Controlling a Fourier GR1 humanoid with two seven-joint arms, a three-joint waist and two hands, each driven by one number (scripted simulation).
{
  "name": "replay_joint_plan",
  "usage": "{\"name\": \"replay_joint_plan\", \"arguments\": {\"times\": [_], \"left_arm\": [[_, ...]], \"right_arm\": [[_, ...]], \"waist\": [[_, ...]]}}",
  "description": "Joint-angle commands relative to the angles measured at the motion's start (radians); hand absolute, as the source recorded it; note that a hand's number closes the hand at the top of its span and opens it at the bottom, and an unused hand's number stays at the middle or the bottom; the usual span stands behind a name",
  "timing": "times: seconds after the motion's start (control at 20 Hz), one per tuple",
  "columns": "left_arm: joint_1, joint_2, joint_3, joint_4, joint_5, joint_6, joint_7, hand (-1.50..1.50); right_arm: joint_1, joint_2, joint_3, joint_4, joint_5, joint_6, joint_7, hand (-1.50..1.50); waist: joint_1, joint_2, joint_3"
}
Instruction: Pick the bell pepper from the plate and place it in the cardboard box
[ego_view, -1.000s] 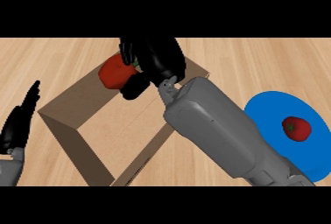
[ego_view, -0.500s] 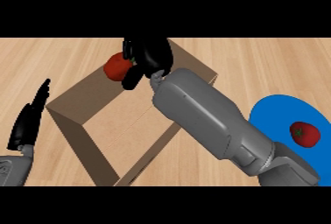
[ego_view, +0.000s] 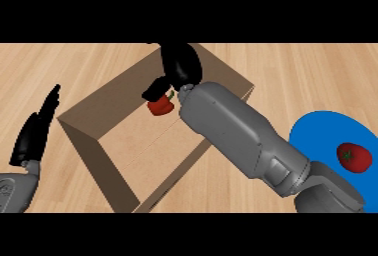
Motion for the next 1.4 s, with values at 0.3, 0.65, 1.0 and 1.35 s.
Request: {"name": "replay_joint_plan", "arguments": {"times": [0.3, 0.65, 1.0, 1.35], "left_arm": [[0.024, 0.009, 0.027, 0.023, 0.006, -0.020, -0.045, 0.00], [0.118, 0.002, 0.063, -0.028, -0.006, 0.015, -0.023, 0.00], [0.089, 0.005, 0.082, -0.053, -0.012, 0.013, 0.033, 0.00], [0.129, -0.006, 0.099, -0.048, -0.011, -0.010, -0.012, 0.00]], "right_arm": [[-0.010, 0.000, -0.049, -0.017, -0.140, -0.288, -0.205, -1.50], [0.066, -0.018, -0.227, -0.042, -0.209, -0.196, -0.402, -1.50], [0.282, -0.213, -0.266, -0.267, -0.229, -0.094, -0.382, -1.50], [0.457, -0.451, -0.370, -0.449, -0.287, 0.121, -0.405, -1.50]], "waist": [[-0.018, -0.003, 0.000], [-0.080, -0.019, 0.002], [-0.121, -0.030, 0.002], [-0.111, -0.026, 0.002]]}}
